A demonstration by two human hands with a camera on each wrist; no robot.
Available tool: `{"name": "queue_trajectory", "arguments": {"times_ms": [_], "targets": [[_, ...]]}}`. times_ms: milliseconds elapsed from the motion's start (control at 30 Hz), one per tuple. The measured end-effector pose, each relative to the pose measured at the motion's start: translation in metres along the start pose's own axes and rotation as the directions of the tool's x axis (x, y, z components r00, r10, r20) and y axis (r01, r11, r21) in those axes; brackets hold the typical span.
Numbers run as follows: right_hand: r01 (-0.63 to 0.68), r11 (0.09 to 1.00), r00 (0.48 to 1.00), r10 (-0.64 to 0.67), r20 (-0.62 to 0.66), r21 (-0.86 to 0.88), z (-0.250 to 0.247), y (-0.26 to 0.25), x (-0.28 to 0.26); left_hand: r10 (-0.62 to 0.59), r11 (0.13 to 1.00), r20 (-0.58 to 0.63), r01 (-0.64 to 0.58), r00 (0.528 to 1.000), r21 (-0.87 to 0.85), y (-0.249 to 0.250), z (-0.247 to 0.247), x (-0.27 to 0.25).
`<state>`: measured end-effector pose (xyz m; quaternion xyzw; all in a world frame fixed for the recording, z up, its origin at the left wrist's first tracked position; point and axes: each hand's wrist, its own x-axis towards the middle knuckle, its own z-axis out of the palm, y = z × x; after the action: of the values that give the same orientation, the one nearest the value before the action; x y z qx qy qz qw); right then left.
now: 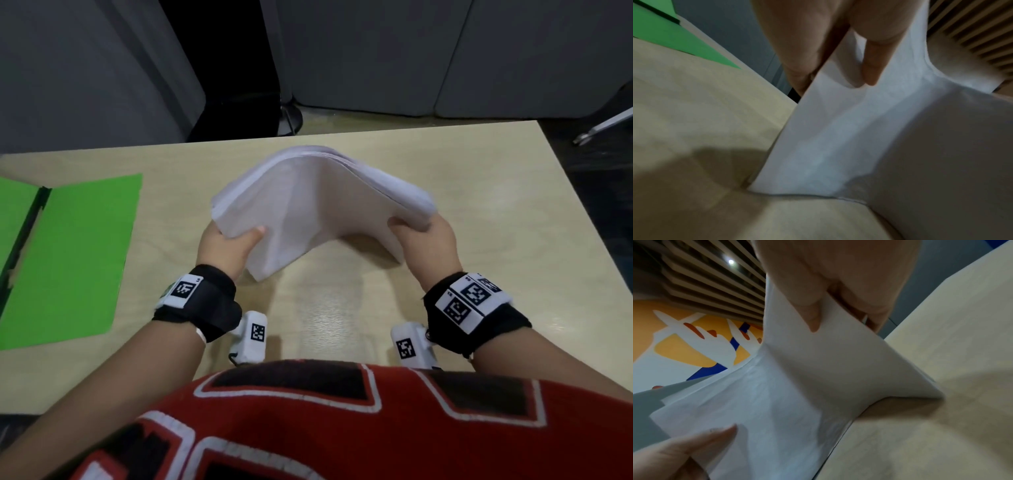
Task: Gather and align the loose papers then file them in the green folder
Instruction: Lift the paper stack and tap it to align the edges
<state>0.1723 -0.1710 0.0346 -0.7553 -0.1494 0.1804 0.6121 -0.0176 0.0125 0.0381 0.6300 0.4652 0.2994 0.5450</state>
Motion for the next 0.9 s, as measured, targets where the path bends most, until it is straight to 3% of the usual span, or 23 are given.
{"name": "queue_trajectory", "arguments": {"times_ms": [67, 200, 267, 400, 600, 667, 767, 900], "targets": [[0.0, 1.0, 1.0, 0.0, 0.007, 0.013, 0.002, -0.004, -0.002, -0.001, 1.0, -0.028, 0.002, 1.0, 0.017, 0.001, 0.002, 0.0], [0.144, 0.958, 0.987, -0.121, -0.106, 0.248, -0.001, -0.018, -0.009, 0.102, 0.994, -0.125, -0.107, 0.987, -0.034, 0.011, -0.003, 0.004], [0.135, 0.973, 0.989, -0.123, -0.078, 0.187, -0.001, -0.015, -0.008, 0.098, 0.993, -0.125, -0.104, 0.987, -0.048, 0.007, -0.006, 0.007], [-0.038, 0.998, 0.997, 0.042, 0.071, -0.054, 0.003, -0.004, -0.004, -0.051, 0.998, -0.079, 0.053, 0.996, 0.027, -0.008, -0.002, 0.008], [0.117, 0.973, 0.991, -0.101, -0.091, 0.199, 0.002, -0.017, -0.011, 0.057, 0.998, -0.086, -0.059, 0.995, -0.015, 0.006, -0.002, 0.007], [0.088, 0.988, 0.995, -0.082, -0.051, 0.13, 0.002, -0.013, -0.009, 0.022, 1.0, -0.06, -0.023, 0.998, -0.012, 0.002, 0.0, 0.006], [-0.044, 0.995, 0.997, 0.049, 0.06, -0.086, 0.007, -0.003, -0.005, -0.063, 0.995, -0.036, 0.065, 0.997, 0.074, -0.006, 0.008, 0.003], [0.036, 0.998, 0.999, -0.035, -0.027, 0.045, 0.008, -0.011, -0.013, 0.011, 0.998, -0.066, -0.007, 0.998, 0.065, 0.001, 0.008, 0.002]]}}
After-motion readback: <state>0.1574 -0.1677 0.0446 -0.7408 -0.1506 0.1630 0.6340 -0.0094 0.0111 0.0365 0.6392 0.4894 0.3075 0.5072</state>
